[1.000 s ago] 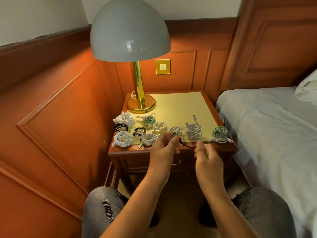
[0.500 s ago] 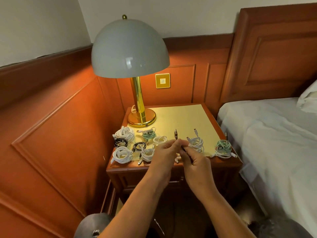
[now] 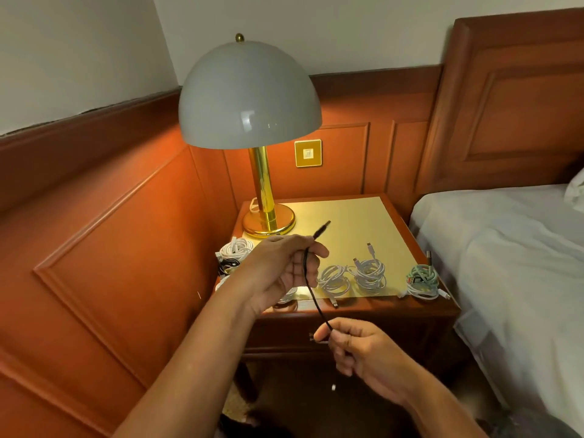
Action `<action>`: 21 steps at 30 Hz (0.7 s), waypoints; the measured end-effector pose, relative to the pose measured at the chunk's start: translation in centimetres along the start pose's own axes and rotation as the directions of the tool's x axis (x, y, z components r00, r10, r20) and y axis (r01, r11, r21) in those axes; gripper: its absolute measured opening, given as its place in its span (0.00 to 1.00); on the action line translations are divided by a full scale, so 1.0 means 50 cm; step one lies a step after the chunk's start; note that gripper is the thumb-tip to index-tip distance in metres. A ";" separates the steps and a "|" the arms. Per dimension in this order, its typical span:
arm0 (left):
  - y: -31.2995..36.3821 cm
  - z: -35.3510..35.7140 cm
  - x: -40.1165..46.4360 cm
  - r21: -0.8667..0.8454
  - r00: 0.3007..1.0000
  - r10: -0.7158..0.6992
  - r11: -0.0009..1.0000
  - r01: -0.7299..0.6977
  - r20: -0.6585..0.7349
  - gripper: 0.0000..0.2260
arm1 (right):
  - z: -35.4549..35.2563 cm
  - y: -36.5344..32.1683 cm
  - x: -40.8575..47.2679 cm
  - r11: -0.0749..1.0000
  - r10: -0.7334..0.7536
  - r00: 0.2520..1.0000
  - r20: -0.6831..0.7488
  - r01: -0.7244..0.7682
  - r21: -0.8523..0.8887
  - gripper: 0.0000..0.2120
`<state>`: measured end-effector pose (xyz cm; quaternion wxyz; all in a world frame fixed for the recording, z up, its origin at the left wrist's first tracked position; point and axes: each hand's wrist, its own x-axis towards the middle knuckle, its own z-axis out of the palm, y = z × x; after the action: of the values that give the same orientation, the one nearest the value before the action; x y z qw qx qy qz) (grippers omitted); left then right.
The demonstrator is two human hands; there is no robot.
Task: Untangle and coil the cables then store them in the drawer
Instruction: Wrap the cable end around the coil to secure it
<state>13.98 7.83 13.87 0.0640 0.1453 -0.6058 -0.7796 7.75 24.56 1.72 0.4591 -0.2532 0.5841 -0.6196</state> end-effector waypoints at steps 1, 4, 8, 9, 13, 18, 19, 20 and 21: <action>0.001 0.001 -0.005 0.036 1.000 0.014 0.999 -0.015 0.018 0.17 | -0.009 -0.018 0.006 0.988 -0.004 0.999 -0.042 -0.003 -0.156 0.14; 0.000 0.006 -0.024 0.187 0.997 0.057 0.980 -0.066 0.052 0.18 | -0.041 -0.090 0.032 0.764 -0.105 0.968 -0.228 -0.069 -0.641 0.20; -0.015 0.030 -0.035 0.546 0.995 0.003 0.836 -0.058 0.101 0.15 | -0.074 -0.226 0.051 0.503 -0.334 0.919 -0.210 -0.014 -0.864 0.18; -0.020 0.036 -0.030 0.576 0.996 -0.032 0.817 -0.022 0.083 0.15 | -0.071 -0.263 0.045 0.476 -0.359 0.917 -0.177 0.017 -0.879 0.15; -0.027 0.048 0.007 0.445 0.997 -0.020 0.894 0.052 -0.077 0.15 | -0.023 -0.336 -0.010 0.400 -0.385 0.916 -0.110 0.058 -0.915 0.10; -0.033 0.068 0.035 -0.124 0.987 0.027 0.991 -0.047 -0.159 0.14 | 0.029 -0.240 -0.065 0.590 -0.376 0.902 -0.213 0.056 -0.805 0.11; -0.032 0.069 0.039 -0.268 0.986 0.002 0.962 -0.047 -0.164 0.15 | 0.036 -0.209 -0.071 0.703 -0.326 0.916 -0.236 0.068 -0.708 0.11; -0.028 0.068 0.042 -0.376 0.986 -0.017 0.925 -0.046 -0.163 0.16 | 0.044 -0.177 -0.075 0.825 -0.243 0.938 -0.247 0.067 -0.561 0.12; -0.024 0.066 0.043 -0.443 0.987 -0.025 0.895 -0.047 -0.156 0.17 | 0.049 -0.144 -0.074 0.922 -0.149 0.955 -0.256 0.040 -0.386 0.13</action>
<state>11.01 10.59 13.15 0.1478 0.1846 -0.4051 -0.8832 9.51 25.82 9.91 0.2838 -0.2742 0.7382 -0.5471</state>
